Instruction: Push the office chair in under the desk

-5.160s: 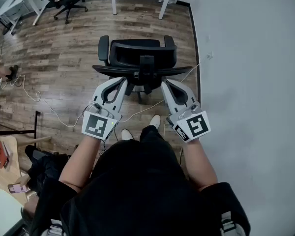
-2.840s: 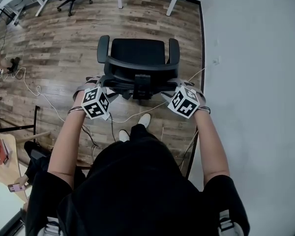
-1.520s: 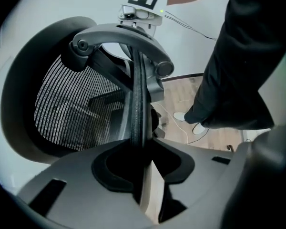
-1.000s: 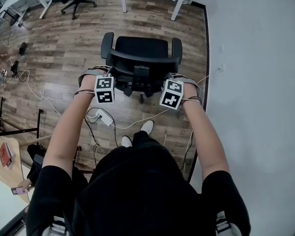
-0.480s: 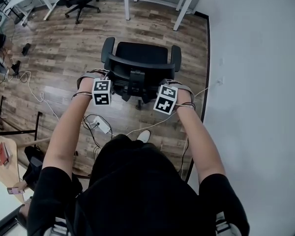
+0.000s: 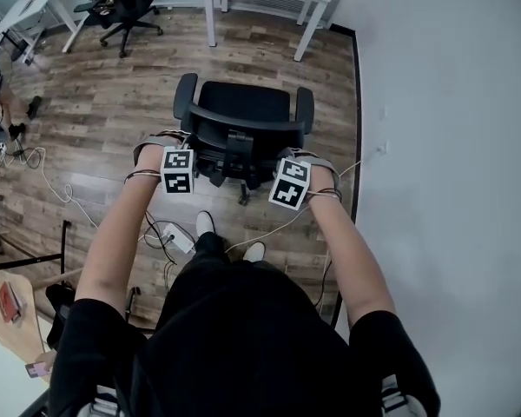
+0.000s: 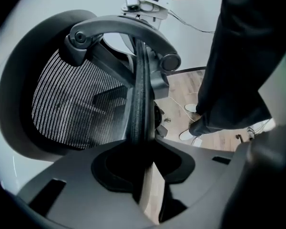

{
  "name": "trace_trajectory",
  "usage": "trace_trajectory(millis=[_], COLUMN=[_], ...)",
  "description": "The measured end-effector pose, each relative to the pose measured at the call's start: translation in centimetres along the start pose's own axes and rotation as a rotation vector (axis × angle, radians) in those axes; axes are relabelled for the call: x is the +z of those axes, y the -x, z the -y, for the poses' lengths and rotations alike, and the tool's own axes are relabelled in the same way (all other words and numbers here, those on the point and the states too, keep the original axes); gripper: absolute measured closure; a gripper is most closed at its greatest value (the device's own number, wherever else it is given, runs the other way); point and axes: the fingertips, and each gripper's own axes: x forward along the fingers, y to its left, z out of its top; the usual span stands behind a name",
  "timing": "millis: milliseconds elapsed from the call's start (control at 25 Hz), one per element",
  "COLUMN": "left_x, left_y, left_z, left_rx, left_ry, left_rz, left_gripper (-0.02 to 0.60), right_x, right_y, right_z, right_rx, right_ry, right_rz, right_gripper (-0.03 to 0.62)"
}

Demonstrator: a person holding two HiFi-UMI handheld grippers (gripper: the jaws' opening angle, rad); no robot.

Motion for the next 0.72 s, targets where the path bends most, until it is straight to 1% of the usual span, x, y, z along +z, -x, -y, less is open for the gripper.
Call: trace_trajectory(millis=[120,320,560,720], left_x=[-0.5,-1.6,-2.5,-3.2], left_y=[-0.7,-1.5,-2.7,-3.4], left_z=[-1.5,-4.0,-7.6,-10.2], left_rx=[0.001,0.005,0.028,0.038], left_ry=[-0.021,-0.052,-0.083,-0.099], left_rz=[0.013,0.027,0.060,0.073], left_gripper=[0.469,0.469,0.471,0.472], right_x=[0.3,1.0,1.3,1.8], right_y=[-0.5,-1.2,-2.5,-3.0], right_z=[1.1,3.0,6.6,9.2], right_rx=[-0.013,-0.073,-0.090,-0.135], right_ry=[-0.017,-0.021,-0.045,-0.032], right_rz=[0.003,0.003,-0.022,-0.013], right_gripper=[0.479,0.476,0.473,0.471])
